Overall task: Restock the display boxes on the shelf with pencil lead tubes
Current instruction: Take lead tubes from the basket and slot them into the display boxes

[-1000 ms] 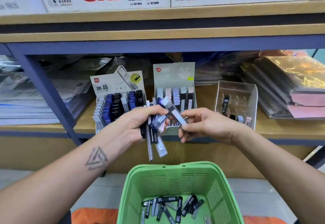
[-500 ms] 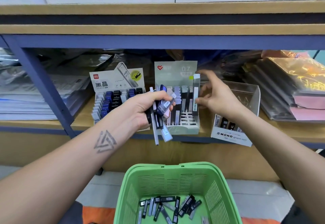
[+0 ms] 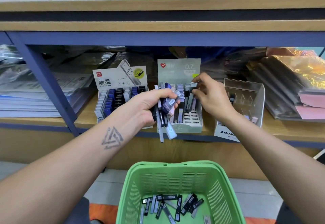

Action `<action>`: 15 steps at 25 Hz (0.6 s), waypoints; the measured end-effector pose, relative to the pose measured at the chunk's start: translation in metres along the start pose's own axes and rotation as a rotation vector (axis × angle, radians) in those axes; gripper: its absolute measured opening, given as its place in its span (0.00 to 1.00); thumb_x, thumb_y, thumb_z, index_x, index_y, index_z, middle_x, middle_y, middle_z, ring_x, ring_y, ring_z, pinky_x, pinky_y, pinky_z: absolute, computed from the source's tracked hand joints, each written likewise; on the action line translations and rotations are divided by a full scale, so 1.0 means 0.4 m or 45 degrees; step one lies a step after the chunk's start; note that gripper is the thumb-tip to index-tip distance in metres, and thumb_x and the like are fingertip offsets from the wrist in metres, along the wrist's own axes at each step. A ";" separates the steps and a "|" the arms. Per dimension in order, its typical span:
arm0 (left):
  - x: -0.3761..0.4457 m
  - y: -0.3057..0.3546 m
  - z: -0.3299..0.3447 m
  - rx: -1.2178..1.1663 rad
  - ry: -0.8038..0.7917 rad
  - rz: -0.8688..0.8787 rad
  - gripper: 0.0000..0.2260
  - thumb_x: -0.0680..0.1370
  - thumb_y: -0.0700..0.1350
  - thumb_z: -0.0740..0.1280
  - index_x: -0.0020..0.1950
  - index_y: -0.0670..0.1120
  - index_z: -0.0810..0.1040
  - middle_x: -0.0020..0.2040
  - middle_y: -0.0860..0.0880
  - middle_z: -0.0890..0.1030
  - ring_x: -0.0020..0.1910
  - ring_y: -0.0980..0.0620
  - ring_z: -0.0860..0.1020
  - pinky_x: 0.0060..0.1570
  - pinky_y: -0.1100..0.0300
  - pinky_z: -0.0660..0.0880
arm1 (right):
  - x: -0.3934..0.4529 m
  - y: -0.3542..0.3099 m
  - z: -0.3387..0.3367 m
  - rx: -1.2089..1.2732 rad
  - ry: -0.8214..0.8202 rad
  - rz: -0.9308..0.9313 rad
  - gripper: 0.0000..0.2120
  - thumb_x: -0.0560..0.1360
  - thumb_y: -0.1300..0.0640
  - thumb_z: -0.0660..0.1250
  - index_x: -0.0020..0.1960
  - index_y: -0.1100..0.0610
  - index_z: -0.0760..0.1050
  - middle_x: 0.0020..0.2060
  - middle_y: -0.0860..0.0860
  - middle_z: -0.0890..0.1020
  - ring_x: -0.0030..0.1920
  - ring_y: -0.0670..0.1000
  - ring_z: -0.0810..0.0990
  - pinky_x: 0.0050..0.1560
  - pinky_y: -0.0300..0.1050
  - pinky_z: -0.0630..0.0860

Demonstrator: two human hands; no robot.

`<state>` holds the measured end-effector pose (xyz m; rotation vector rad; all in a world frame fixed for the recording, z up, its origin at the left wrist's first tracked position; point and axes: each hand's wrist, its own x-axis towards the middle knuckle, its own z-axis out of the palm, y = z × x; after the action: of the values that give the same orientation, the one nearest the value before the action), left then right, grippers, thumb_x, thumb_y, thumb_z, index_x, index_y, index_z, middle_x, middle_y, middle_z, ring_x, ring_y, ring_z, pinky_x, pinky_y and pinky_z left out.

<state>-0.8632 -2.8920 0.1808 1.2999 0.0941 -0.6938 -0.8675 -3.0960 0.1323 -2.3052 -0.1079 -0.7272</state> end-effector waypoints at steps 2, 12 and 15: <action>0.000 -0.003 -0.002 0.007 -0.002 -0.003 0.05 0.76 0.36 0.69 0.51 0.37 0.81 0.39 0.42 0.84 0.33 0.52 0.79 0.38 0.60 0.76 | 0.005 0.003 -0.001 0.066 -0.009 0.025 0.13 0.77 0.65 0.70 0.52 0.49 0.72 0.41 0.46 0.79 0.42 0.53 0.82 0.49 0.57 0.82; 0.007 -0.004 -0.008 0.006 -0.022 -0.005 0.05 0.76 0.35 0.69 0.52 0.38 0.80 0.40 0.42 0.84 0.34 0.51 0.79 0.36 0.61 0.77 | 0.011 0.014 0.021 0.015 -0.083 0.010 0.08 0.77 0.65 0.70 0.54 0.56 0.78 0.43 0.52 0.81 0.45 0.56 0.81 0.53 0.58 0.80; 0.008 -0.002 -0.010 -0.006 -0.022 0.001 0.06 0.76 0.35 0.69 0.52 0.38 0.81 0.40 0.42 0.84 0.34 0.51 0.79 0.37 0.60 0.77 | 0.018 0.012 0.024 -0.242 -0.061 -0.133 0.09 0.78 0.63 0.69 0.57 0.58 0.83 0.50 0.54 0.85 0.52 0.57 0.82 0.55 0.54 0.78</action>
<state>-0.8598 -2.8896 0.1776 1.2890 0.0811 -0.7041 -0.8556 -3.0942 0.1277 -2.5141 -0.1898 -0.7628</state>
